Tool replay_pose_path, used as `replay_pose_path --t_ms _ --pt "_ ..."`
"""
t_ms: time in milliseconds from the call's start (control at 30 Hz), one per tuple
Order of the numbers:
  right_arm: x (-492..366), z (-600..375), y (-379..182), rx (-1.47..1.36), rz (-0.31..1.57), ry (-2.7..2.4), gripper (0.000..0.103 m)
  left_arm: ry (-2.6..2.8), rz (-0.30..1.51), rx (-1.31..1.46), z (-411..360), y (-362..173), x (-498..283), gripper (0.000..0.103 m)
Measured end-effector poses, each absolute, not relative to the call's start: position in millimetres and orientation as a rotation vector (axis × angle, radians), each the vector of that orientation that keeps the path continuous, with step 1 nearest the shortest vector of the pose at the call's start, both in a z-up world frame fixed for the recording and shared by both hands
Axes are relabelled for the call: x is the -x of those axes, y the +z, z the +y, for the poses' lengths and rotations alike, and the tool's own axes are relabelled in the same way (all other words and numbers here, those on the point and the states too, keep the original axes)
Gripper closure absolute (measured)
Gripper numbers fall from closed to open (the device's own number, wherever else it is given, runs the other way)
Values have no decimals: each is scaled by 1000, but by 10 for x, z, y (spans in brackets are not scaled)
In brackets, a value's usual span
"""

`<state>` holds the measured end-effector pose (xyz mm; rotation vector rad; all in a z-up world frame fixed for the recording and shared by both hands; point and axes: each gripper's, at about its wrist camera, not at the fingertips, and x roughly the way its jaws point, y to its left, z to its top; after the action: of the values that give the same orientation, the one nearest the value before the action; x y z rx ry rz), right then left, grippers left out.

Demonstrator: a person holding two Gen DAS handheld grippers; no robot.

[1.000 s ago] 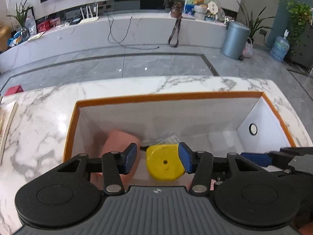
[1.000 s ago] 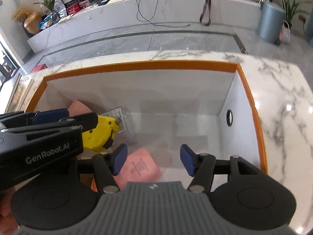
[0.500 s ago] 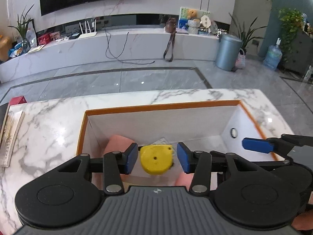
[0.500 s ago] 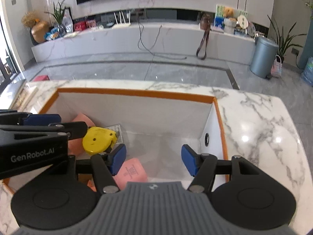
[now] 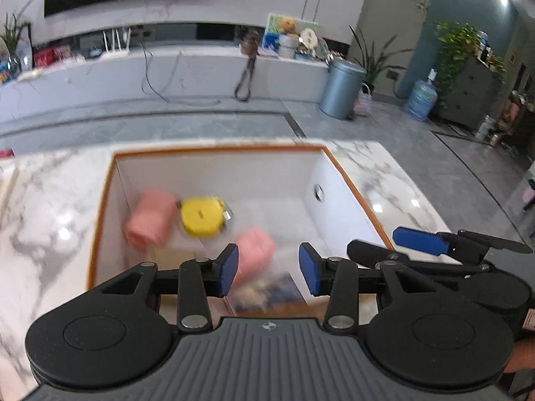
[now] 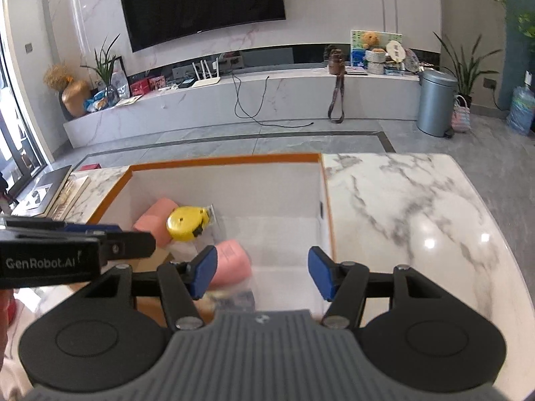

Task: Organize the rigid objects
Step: 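Grasp the black plaid pouch with the left tool while the right grasps the white cylinder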

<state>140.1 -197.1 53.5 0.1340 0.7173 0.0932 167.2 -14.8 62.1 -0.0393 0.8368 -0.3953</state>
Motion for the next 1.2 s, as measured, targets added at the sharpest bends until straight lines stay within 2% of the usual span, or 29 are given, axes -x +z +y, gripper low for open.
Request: replay_pose_path --t_ms 233,367,567,967,1100,1167,1200 --pt "-944 -2090 427 -172 775 59 42 -396 977 135 -147 327 -1511 55" --pt "-903 -2175 212 -205 888 41 42 -378 1067 191 -172 137 -1446 55" --pt "-900 -2329 -168 -305 1056 36 39 -285 1196 272 -236 -249 -1360 37" --pt "-971 -2616 -612 -646 1175 148 36 -187 1282 390 -256 -657 -1271 33" --pt "-990 -2666 -713 -757 1178 205 54 -171 1279 365 -340 -637 -1238 32" --pt "-986 -2672 -710 -768 1175 208 57 -158 1278 348 -372 -633 -1236 32" --pt "-980 -2674 -680 -759 1162 203 65 -149 1279 336 -394 -633 -1236 31"
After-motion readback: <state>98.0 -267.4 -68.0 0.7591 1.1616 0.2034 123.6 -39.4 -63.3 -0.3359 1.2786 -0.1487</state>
